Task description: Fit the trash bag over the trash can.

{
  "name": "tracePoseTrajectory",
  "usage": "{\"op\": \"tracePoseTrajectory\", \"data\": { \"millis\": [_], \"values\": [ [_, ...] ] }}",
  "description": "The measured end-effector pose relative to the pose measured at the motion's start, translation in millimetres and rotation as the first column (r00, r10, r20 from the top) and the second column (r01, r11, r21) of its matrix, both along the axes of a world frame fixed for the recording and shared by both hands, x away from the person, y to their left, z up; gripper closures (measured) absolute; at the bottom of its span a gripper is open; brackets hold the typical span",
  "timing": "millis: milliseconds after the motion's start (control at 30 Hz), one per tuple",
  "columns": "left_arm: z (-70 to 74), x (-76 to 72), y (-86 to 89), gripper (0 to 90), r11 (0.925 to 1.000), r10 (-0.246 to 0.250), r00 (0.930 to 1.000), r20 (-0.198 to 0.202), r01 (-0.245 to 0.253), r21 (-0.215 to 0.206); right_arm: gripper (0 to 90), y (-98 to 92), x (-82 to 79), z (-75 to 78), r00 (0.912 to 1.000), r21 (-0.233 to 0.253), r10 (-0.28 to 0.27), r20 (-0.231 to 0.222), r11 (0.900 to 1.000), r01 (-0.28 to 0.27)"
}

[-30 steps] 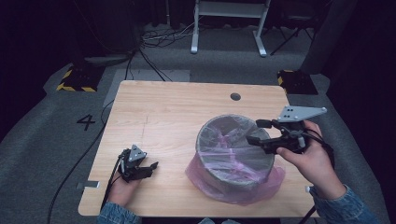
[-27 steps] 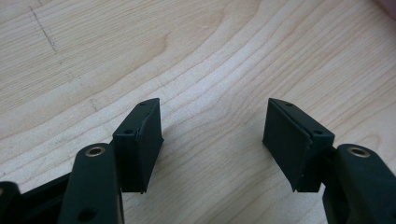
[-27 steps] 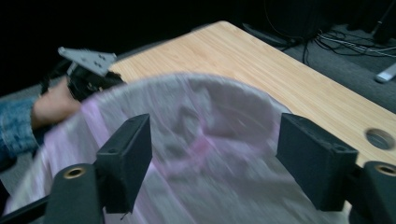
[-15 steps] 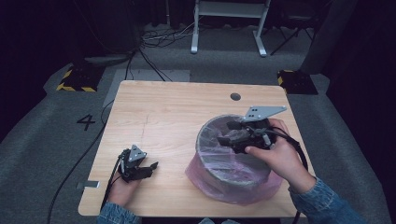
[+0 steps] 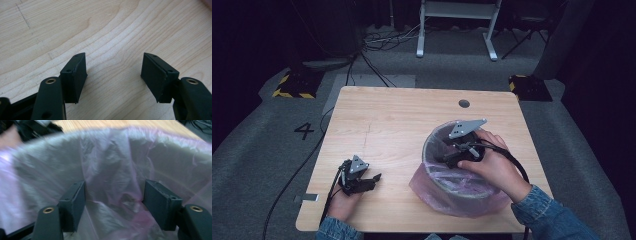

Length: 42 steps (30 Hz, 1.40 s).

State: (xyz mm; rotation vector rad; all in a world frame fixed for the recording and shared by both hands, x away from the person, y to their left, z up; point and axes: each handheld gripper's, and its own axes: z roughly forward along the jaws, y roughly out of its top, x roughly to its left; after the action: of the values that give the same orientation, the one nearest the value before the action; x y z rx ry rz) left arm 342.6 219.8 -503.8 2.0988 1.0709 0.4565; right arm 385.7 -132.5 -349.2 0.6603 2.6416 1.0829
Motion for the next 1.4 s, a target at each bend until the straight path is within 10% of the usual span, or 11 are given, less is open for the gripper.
{"op": "tracePoseTrajectory", "data": {
  "millis": [967, 1400],
  "values": [
    [0.1, 0.1, 0.2, 37.0, 1.0, -0.002, 1.0, 0.002, 0.002, 0.004, 16.4, 13.0, 11.5, -59.5, 0.9756, -0.178, -0.095, -0.198, 0.982, 0.059],
    [0.0, -0.2, 0.0, 36.8, 1.0, 0.001, 1.0, 0.0, -0.001, 0.0, 22.4, -6.7, 7.8, 2.3, 0.9893, 0.104, -0.065, -0.131, 0.991, 0.079]
  ]
}}
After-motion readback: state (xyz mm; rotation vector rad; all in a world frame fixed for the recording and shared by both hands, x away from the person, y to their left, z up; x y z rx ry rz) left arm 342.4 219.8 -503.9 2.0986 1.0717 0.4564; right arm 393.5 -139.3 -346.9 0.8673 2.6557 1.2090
